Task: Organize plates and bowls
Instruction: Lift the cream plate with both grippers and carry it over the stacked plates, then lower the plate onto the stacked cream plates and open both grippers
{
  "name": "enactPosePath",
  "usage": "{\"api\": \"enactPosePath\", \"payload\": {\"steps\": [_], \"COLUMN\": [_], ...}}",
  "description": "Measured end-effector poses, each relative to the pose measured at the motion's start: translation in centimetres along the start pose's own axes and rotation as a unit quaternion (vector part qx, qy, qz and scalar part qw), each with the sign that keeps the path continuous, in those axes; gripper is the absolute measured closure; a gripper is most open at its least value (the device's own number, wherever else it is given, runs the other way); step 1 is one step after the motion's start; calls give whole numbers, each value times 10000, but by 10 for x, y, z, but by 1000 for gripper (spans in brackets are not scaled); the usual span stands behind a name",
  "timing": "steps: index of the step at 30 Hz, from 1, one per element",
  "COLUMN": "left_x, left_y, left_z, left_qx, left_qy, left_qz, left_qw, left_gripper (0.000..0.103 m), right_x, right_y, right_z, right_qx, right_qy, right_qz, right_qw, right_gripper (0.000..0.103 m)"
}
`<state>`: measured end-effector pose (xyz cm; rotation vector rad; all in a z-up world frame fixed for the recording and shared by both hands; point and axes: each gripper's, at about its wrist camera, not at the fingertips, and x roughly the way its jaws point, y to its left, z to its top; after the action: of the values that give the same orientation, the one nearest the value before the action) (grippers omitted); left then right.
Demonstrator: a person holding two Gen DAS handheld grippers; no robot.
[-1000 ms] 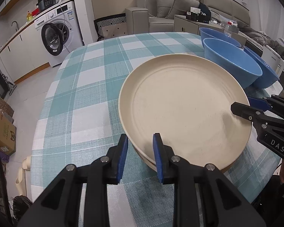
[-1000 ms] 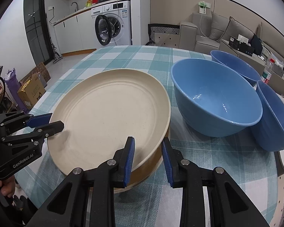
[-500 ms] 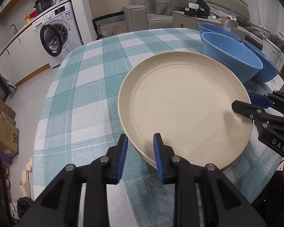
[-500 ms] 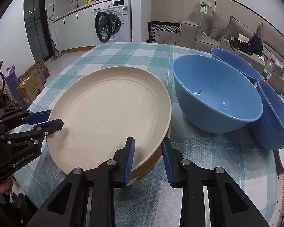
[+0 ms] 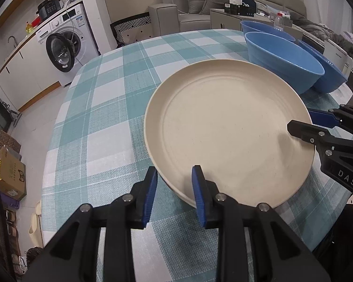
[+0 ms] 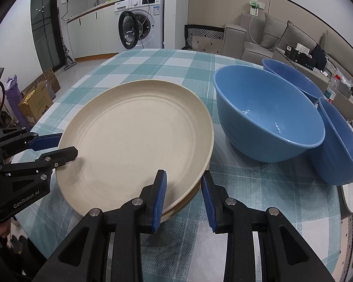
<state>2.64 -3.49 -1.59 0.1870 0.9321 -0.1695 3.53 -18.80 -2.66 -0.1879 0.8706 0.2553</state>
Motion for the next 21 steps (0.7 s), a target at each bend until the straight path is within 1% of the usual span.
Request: {"api": "enactPosePath", "payload": {"steps": [5, 9, 16, 19, 20, 21], "left_x": [-1, 0, 3, 4, 5, 5], "left_y": [-2, -5, -7, -6, -5, -5], "left_z": [0, -1, -2, -1, -1, 0], "left_qx": [65, 134, 183, 139, 110, 83], "left_qy": [14, 24, 69, 83, 88, 89], "left_qz": [-7, 13, 35, -33, -74, -108], "left_qw": [10000, 9999, 9998, 9999, 9999, 9999], "left_gripper": [72, 67, 64, 59, 58, 56], "right_x": [0, 1, 2, 1, 0, -1], "right_y": [3, 3, 6, 5, 5, 4], "right_z": [-3, -6, -9, -10, -10, -10], "right_qx": [-96, -140, -324, -330, -325, -318], "right_qy": [1, 27, 37, 30, 7, -24], "right_qz": [-23, -21, 10, 79, 106, 129], "right_qw": [10000, 9999, 9995, 9994, 9994, 9994], "right_gripper": [64, 61, 54, 52, 50, 45]}}
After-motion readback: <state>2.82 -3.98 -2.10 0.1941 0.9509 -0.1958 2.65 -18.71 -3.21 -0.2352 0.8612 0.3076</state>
